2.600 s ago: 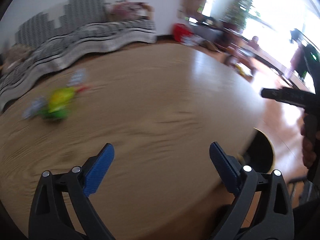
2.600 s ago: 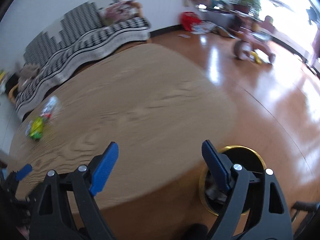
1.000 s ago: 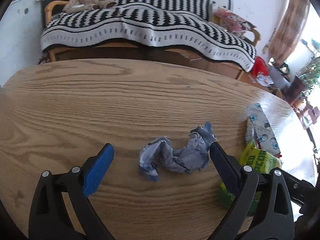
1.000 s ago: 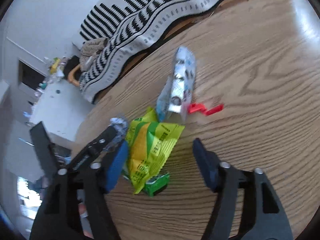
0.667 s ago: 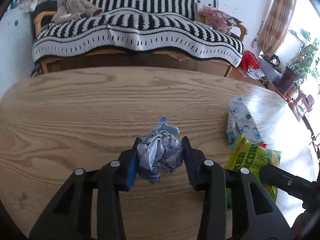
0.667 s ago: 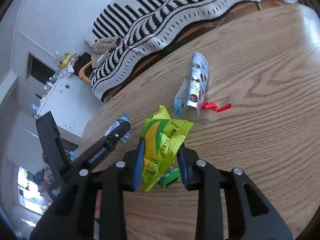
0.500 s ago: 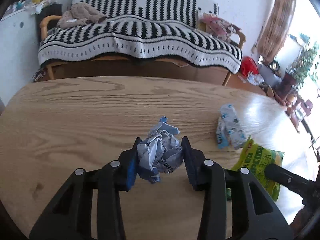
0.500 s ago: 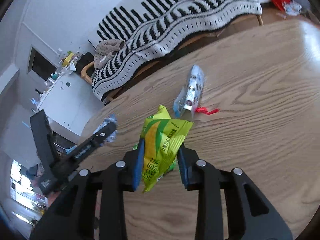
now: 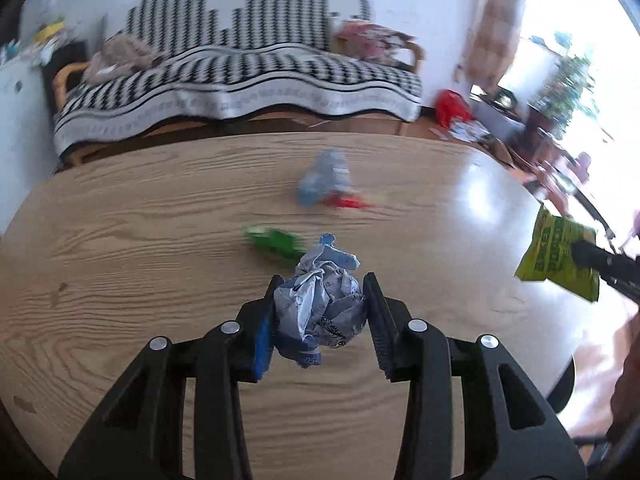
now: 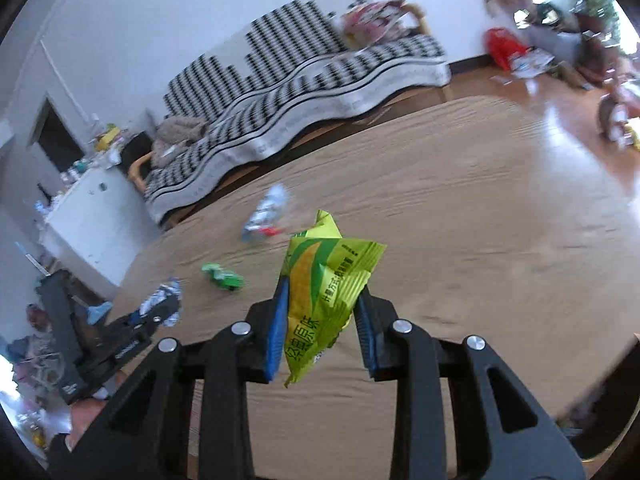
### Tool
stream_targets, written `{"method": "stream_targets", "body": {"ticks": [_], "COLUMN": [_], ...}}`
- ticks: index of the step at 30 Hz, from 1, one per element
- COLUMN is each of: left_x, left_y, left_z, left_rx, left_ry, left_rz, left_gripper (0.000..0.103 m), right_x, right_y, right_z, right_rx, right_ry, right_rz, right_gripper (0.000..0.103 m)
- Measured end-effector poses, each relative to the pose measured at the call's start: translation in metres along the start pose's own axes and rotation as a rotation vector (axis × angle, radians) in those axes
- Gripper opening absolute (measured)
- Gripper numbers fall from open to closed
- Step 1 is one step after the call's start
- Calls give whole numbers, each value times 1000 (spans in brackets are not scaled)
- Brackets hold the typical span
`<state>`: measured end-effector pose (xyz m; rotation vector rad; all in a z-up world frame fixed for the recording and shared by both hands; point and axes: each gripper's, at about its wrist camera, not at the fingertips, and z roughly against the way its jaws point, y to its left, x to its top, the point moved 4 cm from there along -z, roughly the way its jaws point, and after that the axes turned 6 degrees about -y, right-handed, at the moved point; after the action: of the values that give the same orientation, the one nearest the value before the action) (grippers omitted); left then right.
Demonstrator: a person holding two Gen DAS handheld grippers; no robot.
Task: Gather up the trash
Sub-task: 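Carry the snack bag and blue wrapper over the black bin and open both tools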
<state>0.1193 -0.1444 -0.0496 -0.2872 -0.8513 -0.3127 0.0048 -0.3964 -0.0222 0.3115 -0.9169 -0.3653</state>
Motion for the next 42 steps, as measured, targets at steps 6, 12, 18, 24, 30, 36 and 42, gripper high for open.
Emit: {"method": "stream_targets", "body": {"ticks": [6,12,18,24,30,36,42], "left_x": [-17,-44,-64,-97,-130,-145,-150], "left_y": [-106,-215,-317,-397,-441,-457,-465], "left_z": [-4,-6,5,6,-5,-20,-25], "left_rx": [-134,-306,-491,-593,-646,-653,-657], "left_ry": [4,28,41,75,135,176,189], "left_rz": [-106,-217,-296,-409,-451,-461,-455], "left_gripper": [40,40,40,40,40,40,40], "right_x": [-8,-31,-59,-83,-96,-97,-96], "right_y": [-93,-188,-263,-316,-339,-344,-344], "right_z": [80,154,214,244,246,244,243], "right_rx": [-169,-328,-464,-582,-628,-633,-630], "right_ry": [-69,-112,-136,-104,-44,-25,-21], "right_rz": [-25,-113,-195,-275,-308,-326,-333], "right_gripper": [31,31,31,31,32,32,32]}}
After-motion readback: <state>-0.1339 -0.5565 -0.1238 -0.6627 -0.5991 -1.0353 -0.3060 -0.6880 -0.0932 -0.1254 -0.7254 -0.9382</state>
